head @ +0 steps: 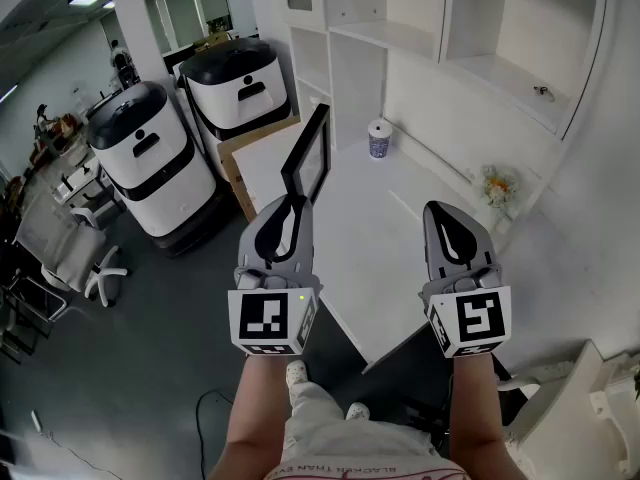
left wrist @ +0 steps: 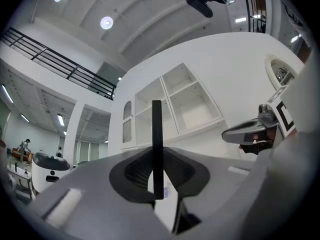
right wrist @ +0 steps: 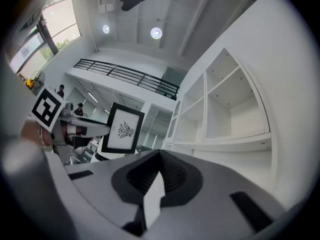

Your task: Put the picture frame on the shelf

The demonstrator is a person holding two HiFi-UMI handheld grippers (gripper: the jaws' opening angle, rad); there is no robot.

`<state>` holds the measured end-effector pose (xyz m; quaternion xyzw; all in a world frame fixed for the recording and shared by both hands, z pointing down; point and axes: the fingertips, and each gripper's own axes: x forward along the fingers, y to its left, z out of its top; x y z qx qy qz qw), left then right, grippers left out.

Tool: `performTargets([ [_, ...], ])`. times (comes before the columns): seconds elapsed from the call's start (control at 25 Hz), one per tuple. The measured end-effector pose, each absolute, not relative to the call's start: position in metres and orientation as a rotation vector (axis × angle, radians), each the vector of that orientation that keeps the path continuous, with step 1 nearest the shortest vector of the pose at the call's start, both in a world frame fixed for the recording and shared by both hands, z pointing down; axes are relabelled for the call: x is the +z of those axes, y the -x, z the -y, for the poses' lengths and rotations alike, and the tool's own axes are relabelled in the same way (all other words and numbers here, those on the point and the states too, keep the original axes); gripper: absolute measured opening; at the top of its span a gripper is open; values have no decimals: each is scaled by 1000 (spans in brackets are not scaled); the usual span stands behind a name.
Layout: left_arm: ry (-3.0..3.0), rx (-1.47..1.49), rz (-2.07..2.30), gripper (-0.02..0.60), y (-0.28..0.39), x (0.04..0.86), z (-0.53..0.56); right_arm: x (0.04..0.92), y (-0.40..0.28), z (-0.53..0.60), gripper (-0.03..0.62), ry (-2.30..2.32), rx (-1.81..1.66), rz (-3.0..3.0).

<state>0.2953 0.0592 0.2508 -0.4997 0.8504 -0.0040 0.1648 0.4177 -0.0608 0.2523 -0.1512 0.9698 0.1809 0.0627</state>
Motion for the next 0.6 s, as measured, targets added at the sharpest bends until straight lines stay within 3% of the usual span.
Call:
performTargets([
  [0.6,1445,19,-2397,66,-201,234,-69,235,-342,48,6,483,543,-2897],
])
